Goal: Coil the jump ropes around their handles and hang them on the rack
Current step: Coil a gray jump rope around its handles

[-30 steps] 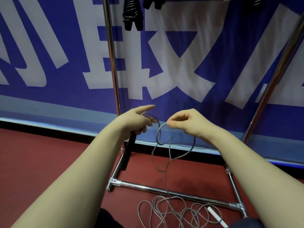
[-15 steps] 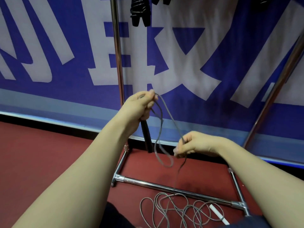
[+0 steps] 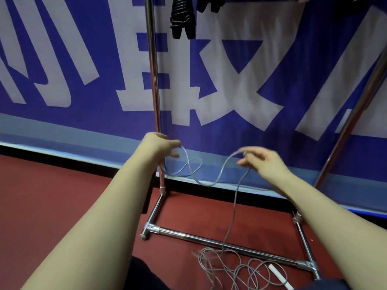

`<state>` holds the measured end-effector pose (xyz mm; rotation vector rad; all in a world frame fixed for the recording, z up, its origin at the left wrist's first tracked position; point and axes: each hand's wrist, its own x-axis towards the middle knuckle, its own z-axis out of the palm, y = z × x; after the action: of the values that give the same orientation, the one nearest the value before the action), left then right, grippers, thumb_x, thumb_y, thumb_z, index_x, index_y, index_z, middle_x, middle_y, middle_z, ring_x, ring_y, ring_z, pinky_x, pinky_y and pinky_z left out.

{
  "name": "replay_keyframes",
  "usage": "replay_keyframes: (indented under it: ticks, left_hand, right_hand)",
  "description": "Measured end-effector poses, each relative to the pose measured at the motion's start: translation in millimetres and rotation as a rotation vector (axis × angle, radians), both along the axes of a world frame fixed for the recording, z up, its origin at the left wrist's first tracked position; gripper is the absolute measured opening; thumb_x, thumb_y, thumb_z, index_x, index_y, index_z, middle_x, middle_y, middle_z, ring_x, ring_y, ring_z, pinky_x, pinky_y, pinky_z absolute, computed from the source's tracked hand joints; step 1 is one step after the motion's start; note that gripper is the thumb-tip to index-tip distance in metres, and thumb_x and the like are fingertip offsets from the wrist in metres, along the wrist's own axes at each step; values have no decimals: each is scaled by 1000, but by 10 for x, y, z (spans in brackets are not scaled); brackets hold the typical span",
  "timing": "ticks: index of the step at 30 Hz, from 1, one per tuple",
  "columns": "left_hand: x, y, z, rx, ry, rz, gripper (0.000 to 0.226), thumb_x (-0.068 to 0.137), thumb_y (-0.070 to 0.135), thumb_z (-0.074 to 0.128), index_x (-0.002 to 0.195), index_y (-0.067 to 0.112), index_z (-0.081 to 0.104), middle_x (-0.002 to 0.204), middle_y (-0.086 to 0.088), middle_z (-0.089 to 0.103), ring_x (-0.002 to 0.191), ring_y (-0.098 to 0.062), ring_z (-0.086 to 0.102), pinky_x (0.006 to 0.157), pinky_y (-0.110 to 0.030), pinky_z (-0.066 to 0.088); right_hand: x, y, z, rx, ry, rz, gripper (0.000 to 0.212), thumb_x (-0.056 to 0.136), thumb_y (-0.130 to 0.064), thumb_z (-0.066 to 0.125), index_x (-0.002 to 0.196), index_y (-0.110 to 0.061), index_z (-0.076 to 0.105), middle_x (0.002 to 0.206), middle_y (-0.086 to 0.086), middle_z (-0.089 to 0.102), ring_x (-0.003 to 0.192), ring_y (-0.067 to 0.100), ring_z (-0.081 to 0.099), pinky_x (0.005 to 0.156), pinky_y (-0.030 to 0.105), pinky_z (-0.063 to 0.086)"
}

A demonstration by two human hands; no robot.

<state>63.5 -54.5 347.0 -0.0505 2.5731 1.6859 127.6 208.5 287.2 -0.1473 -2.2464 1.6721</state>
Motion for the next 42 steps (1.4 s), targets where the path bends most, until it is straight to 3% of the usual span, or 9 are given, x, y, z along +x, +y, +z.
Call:
replay_keyframes:
  ticks: [5, 9, 14, 18, 22, 28, 32, 36, 42]
  left_hand:
    - [15, 44, -66, -107, -56, -65, 58, 93, 43, 62, 137, 8, 48, 103, -16, 68, 43, -17, 36, 48, -23, 31]
    - [153, 137, 31, 169, -58, -342, 49, 92, 25, 67, 138, 21, 50, 89, 5, 71, 41, -8, 30, 40, -19, 29]
    - [317, 160, 91, -37, -129, -733, 53, 86, 16, 74, 133, 30, 53, 111, -1, 72, 50, -6, 40, 48, -18, 33]
    - [250, 159, 69, -37, -54, -587, 13, 91, 23, 69, 94, 11, 69, 63, 0, 61, 46, -10, 31, 43, -20, 28]
    - [208, 207, 70, 90, 95, -361, 22, 99, 20, 58, 78, 12, 63, 61, 0, 50, 46, -11, 31, 41, -21, 26]
    - [78, 75, 189, 447, 364, 114, 23, 103, 21, 47, 81, 20, 55, 65, 5, 50, 51, -9, 38, 49, -22, 33]
    - [72, -2, 99, 290, 352, 116, 18, 100, 19, 52, 84, 14, 60, 65, 4, 57, 48, -8, 40, 47, -22, 35]
    - [66, -63, 11, -98, 216, 33, 28, 89, 10, 62, 116, 18, 66, 104, -17, 71, 76, -30, 65, 59, -30, 50]
    - [151, -15, 0, -118, 84, -192, 66, 91, 11, 63, 149, 29, 37, 119, -8, 60, 52, -13, 49, 46, -20, 40]
  right_hand:
    - [43, -307, 485, 306, 171, -58, 14, 95, -14, 60, 85, -22, 55, 56, 0, 62, 44, 12, 47, 47, 27, 40]
    - [93, -577, 544, 451, -7, 191, 12, 84, -8, 70, 76, -15, 64, 61, -3, 67, 55, 9, 56, 57, 29, 46]
    - [35, -685, 541, 316, -39, 187, 28, 80, 6, 62, 92, -18, 53, 80, 1, 58, 65, 12, 52, 66, 29, 46]
    - [35, -636, 487, 111, -65, 255, 38, 75, 21, 52, 92, -14, 50, 86, 8, 55, 61, 13, 49, 58, 24, 44]
    - [26, -563, 186, 98, -327, 417, 21, 83, 7, 65, 91, -9, 54, 68, 8, 53, 54, 14, 50, 58, 29, 42]
    - [-14, -315, -473, 400, -872, 769, 12, 99, -6, 52, 94, -12, 62, 70, -3, 72, 59, 6, 65, 62, 21, 48]
    - [28, -54, -577, 784, -1009, 710, 17, 93, -5, 59, 91, -15, 72, 73, -15, 70, 63, -9, 57, 65, 17, 38]
    - [-24, -35, -496, 783, -718, 433, 19, 98, -1, 45, 86, -16, 49, 79, 9, 72, 74, 16, 65, 70, 26, 45]
    - [-57, -397, 137, 676, -158, 209, 6, 100, -16, 47, 95, -13, 49, 63, -2, 62, 55, 12, 54, 59, 23, 45]
